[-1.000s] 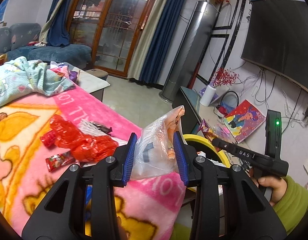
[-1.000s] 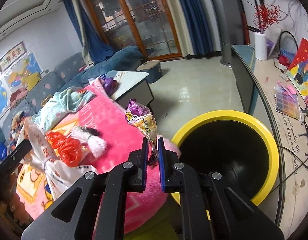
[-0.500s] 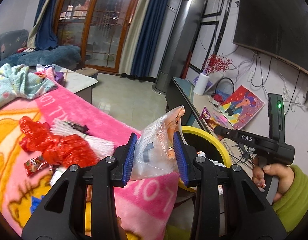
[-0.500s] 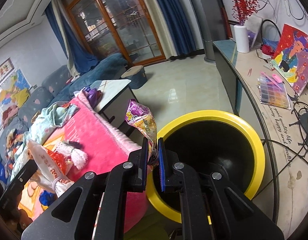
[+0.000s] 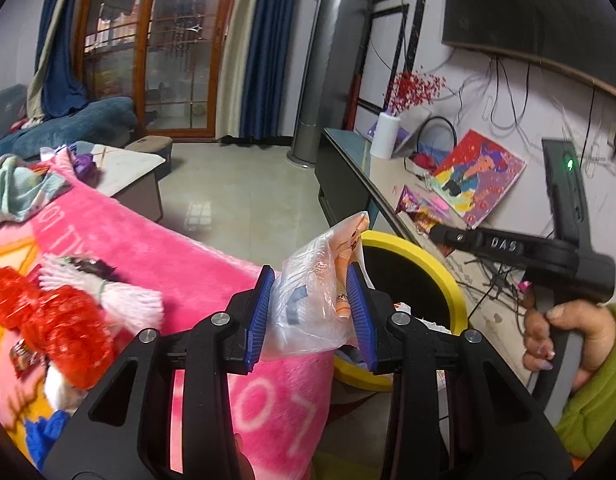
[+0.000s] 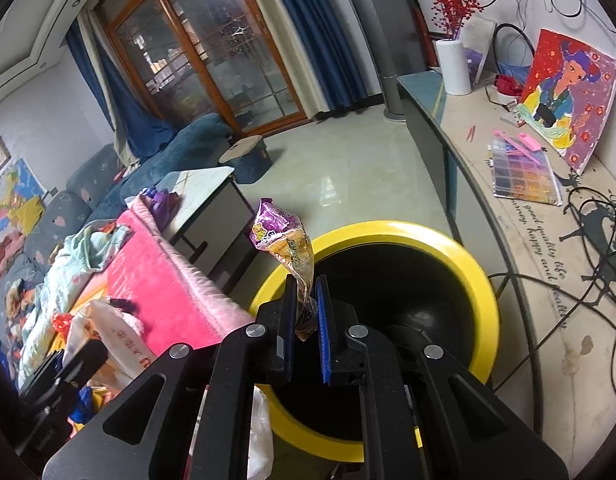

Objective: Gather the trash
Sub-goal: 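Carry both items over the yellow bin and open both tools to drop them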

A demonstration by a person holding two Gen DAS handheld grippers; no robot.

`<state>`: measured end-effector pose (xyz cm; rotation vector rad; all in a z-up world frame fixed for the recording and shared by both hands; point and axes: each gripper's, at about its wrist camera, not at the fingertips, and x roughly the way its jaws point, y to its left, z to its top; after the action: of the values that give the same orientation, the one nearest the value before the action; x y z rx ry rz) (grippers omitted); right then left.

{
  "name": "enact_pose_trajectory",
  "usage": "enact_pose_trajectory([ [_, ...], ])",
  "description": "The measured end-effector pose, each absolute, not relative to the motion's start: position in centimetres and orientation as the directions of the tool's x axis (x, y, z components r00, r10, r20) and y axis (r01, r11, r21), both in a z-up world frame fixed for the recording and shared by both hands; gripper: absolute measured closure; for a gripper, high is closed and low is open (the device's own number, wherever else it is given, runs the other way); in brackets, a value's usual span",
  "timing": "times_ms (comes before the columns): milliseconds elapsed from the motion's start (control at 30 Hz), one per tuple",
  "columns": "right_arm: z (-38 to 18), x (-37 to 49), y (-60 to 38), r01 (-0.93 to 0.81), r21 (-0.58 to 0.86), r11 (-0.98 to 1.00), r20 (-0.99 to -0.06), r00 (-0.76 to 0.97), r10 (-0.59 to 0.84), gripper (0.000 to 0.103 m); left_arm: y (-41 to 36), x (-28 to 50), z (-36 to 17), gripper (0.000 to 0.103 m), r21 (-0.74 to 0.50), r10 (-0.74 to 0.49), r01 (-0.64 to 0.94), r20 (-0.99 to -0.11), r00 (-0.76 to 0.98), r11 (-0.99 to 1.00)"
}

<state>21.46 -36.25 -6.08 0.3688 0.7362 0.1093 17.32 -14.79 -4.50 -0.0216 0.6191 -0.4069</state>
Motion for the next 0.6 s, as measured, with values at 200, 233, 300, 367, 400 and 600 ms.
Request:
enact_pose_trajectory([
  [200,-6.8,22.4,-37.3,0.033,0.335,0.942,-0.661,0.721,0.210,0.093,-17.0,18.5,-6.1,0.073,-0.107,-0.368,0.381,-0.583,0.724,0.918],
  [233,-7.0,22.5,-37.4,0.037,0.327,0.944,-0.664,0.720,0.202,0.093,-17.4,18.7,-6.4,0.073,-0.101,-0.365,0.383,-0.589,0.721,0.918],
  [300,-7.5,22.8,-38.0,0.048,0.321,0.946,-0.672,0.716,0.192,0.093,-17.9,19.1,-6.9,0.073,-0.090,-0.360,0.386,-0.599,0.716,0.918],
  [367,-8.1,23.1,-38.7,0.068,0.326,0.943,-0.680,0.709,0.185,0.093,-18.2,19.4,-7.1,0.073,-0.082,-0.353,0.385,-0.603,0.715,0.919],
  [400,-8.4,23.2,-39.2,0.081,0.324,0.942,-0.687,0.705,0.176,0.093,-18.4,19.6,-7.2,0.073,-0.077,-0.351,0.385,-0.604,0.715,0.919],
  [600,-10.3,24.2,-41.0,0.132,0.334,0.933,-0.722,0.673,0.163,0.093,-19.8,20.6,-8.3,0.072,-0.058,-0.334,0.384,-0.623,0.707,0.922],
])
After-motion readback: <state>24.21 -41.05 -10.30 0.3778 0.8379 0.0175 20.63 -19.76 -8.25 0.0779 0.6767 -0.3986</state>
